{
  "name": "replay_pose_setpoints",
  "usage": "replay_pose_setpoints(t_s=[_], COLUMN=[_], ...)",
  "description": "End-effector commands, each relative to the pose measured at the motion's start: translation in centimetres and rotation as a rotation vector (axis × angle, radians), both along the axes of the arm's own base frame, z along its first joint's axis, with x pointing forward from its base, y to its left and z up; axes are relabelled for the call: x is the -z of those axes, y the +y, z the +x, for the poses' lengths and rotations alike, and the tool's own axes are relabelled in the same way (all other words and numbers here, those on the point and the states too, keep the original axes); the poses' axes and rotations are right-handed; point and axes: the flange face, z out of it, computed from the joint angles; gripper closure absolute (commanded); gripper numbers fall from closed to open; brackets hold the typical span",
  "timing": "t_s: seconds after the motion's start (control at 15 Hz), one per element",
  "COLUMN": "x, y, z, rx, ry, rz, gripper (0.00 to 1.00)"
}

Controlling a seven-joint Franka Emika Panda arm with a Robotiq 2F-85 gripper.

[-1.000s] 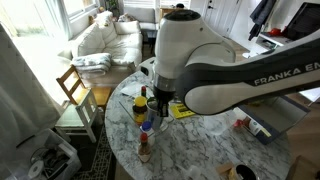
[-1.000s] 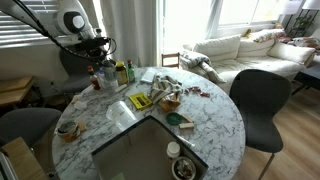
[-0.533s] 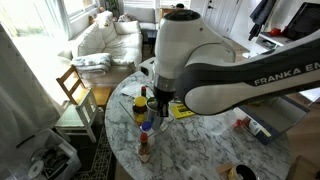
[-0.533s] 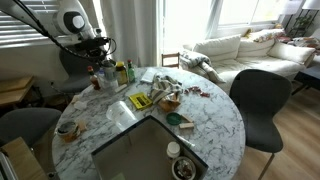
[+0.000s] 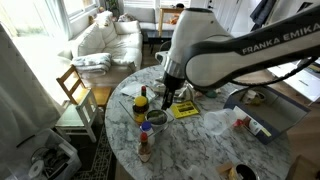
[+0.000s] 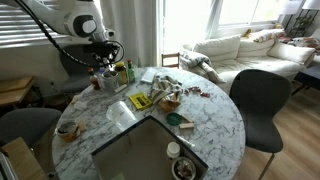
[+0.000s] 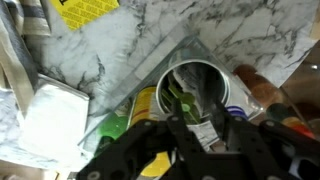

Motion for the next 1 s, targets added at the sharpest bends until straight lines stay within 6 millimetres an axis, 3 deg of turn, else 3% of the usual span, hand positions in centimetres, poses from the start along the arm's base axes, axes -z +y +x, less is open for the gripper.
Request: replay_pose_setpoints(t_s=[0.0, 0.27, 0.33, 0.53, 0.93], x=[-0.7, -2.1, -1.9, -2.3, -2.9], y=[-3.1, -4.0, -3.8, -3.7, -7.4], z=[0.9, 1.4, 2.1, 2.3, 1.3], rx=[0.159, 0.314, 0.248, 0.287, 0.333], ry=[-0.033, -0.121, -0.097, -0.12, -0.05], rz=[0.126, 0.267, 0.207, 0.248, 0.162], gripper=[0.31, 0.03, 0.19, 0.02, 0.0])
